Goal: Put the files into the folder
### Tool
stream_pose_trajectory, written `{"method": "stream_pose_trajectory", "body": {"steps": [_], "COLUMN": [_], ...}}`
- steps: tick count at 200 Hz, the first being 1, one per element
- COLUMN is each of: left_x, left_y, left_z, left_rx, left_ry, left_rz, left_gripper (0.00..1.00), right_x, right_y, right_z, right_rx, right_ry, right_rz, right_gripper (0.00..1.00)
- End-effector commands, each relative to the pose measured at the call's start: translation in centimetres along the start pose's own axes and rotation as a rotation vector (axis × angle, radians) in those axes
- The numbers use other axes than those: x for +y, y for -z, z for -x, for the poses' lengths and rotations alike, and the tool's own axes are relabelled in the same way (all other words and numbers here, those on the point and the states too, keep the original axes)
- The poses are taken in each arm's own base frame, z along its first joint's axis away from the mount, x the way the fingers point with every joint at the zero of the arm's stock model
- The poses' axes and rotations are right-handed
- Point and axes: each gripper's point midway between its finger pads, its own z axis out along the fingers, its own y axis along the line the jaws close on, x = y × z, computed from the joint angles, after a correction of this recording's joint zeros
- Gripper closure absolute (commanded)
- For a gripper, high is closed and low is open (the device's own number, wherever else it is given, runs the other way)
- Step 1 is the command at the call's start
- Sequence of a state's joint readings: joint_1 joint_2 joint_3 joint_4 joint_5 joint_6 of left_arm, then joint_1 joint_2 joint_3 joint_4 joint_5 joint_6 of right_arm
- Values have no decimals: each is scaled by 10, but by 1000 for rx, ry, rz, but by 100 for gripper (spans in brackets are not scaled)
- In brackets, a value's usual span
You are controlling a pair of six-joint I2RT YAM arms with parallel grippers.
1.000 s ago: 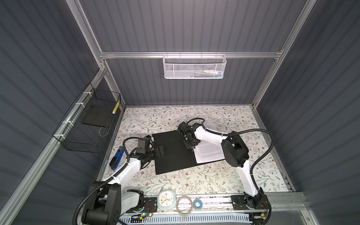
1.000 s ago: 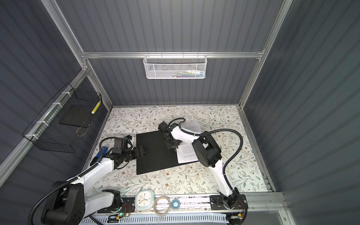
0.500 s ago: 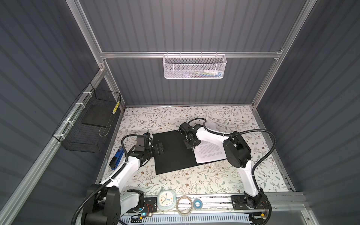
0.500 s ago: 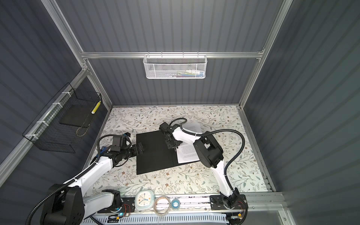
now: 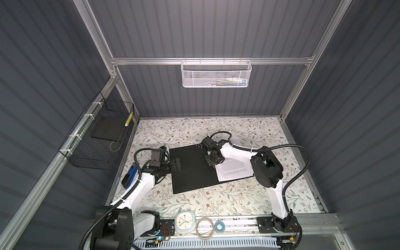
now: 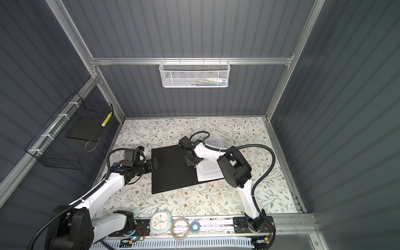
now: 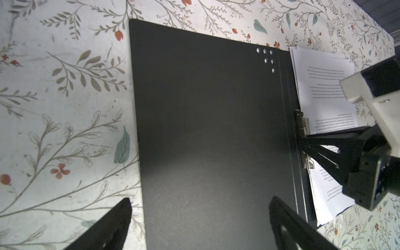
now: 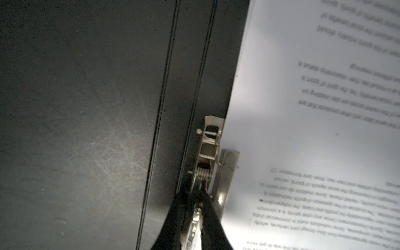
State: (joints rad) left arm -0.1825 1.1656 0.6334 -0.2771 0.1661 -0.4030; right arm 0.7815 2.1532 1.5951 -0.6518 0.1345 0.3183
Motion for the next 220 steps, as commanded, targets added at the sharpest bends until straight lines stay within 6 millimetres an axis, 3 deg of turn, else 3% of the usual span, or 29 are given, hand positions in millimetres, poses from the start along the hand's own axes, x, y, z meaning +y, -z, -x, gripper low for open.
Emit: {"method": "stream_pose_trajectory", "body": {"steps": [1, 25, 66, 102, 139, 177, 220], "left_x": [-2, -8, 0, 4, -5, -14, -8], "left_y": [3, 1, -2, -1, 0, -1, 4], "left_z": [12, 14, 13, 15, 23, 26, 32], "left_rx": [-17, -30, -12, -11, -13, -21, -41], "left_ry": [-9, -22, -4, 9, 8, -3, 0], "left_rz": [2, -31, 3, 12, -36, -87, -75], "left_gripper": [0, 1, 0, 1, 1, 1, 1], "right_x": [2, 3, 3, -5, -11, -28, -46], "right_y": [-15, -10, 0, 18, 37, 58, 90], "right_z": [-25, -21, -18, -11, -5, -1, 7], "right_rx": [86, 72, 52, 11, -21, -49, -98], "right_ry": [-19, -25, -48, -70, -75, -78, -97], "right_rz": [24, 37, 87, 102, 126, 85, 75], "right_gripper": [91, 92, 93, 96, 98, 100, 100]}}
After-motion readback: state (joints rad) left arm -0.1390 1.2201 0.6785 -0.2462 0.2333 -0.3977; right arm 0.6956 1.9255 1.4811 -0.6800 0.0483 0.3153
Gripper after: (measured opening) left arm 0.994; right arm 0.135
